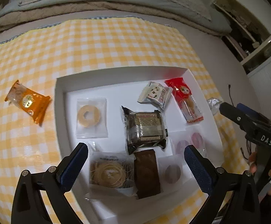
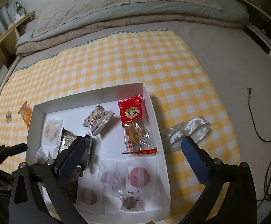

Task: Organize snacks
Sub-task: 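Move both tools back over the green candy pack and orange bag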

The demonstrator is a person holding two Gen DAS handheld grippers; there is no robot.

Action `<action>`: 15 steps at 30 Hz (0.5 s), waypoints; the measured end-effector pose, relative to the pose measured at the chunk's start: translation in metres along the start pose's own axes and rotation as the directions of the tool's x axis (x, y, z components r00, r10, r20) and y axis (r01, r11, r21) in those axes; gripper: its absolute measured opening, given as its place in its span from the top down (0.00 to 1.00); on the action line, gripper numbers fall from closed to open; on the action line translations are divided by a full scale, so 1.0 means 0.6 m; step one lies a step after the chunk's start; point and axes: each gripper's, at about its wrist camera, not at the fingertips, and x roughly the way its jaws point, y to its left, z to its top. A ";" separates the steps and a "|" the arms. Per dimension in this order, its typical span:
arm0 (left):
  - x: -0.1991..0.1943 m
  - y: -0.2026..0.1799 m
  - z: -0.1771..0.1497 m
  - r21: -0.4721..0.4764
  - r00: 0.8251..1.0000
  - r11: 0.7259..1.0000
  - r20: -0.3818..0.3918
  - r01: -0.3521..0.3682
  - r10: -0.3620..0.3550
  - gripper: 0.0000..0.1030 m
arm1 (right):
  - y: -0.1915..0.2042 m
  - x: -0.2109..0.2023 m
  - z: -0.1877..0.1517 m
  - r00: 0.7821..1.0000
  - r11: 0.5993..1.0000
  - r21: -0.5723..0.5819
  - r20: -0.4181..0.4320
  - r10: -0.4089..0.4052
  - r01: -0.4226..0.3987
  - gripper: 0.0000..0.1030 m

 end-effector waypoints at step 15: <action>-0.121 0.078 -0.023 -0.025 0.986 0.995 0.136 -0.094 0.097 0.00 | 0.074 -0.063 -0.010 0.995 0.997 -0.067 0.093 0.042 -0.036 0.00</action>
